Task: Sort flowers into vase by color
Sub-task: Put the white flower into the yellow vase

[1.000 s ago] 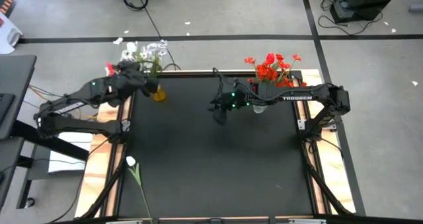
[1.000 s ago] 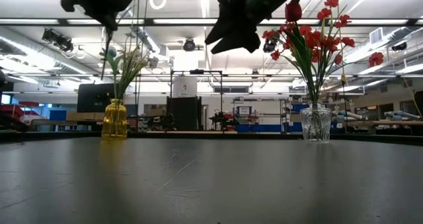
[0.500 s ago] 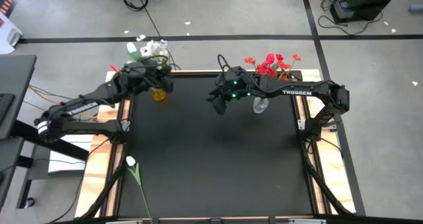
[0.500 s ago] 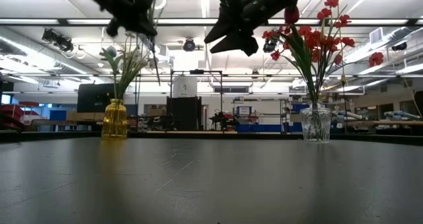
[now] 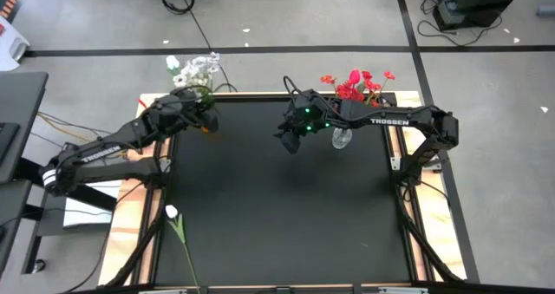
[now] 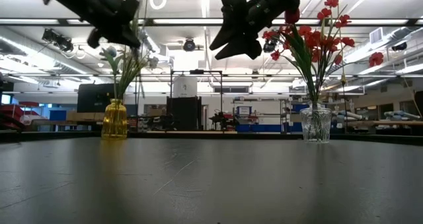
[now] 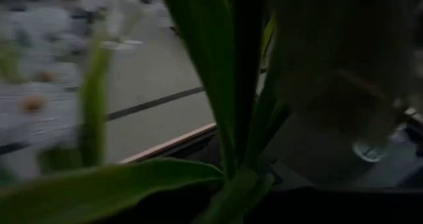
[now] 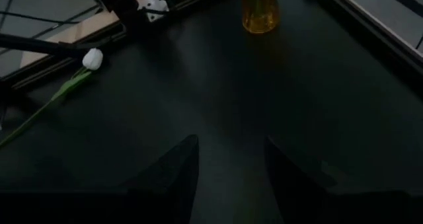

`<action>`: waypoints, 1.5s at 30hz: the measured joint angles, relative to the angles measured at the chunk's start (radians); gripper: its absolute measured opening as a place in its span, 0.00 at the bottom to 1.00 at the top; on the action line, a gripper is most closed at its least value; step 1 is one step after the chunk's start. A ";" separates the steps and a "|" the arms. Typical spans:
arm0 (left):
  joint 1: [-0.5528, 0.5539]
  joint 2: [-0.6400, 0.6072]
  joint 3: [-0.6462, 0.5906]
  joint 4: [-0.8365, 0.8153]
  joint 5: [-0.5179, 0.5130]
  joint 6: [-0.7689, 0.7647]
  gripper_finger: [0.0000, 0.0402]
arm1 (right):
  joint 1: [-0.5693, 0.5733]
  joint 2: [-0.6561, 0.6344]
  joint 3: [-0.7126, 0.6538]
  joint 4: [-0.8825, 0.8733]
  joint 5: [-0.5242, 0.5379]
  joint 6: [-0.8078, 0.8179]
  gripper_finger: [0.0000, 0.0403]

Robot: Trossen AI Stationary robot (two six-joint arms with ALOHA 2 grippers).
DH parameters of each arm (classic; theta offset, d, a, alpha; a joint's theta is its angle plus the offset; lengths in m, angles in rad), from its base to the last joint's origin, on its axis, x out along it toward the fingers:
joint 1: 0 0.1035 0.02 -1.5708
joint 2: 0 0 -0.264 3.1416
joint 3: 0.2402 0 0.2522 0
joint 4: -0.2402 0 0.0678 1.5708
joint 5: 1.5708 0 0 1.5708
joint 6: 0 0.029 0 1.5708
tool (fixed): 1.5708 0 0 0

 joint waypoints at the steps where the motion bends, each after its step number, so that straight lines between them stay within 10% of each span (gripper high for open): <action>1: 0.004 -0.022 0.000 -0.023 -0.007 0.003 0.04 | -0.002 0.000 0.000 0.000 0.000 0.000 0.45; 12: 0.111 -0.088 0.000 -0.025 -0.021 0.047 0.04 | -0.024 0.000 0.000 0.055 0.008 -0.003 0.45; 34: 0.343 0.076 0.007 0.092 0.308 0.061 0.04 | -0.030 0.000 0.000 0.079 0.073 0.125 0.45; 45: 0.386 0.045 0.203 -0.279 0.249 0.231 0.04 | -0.032 0.000 0.000 0.085 0.128 0.131 0.45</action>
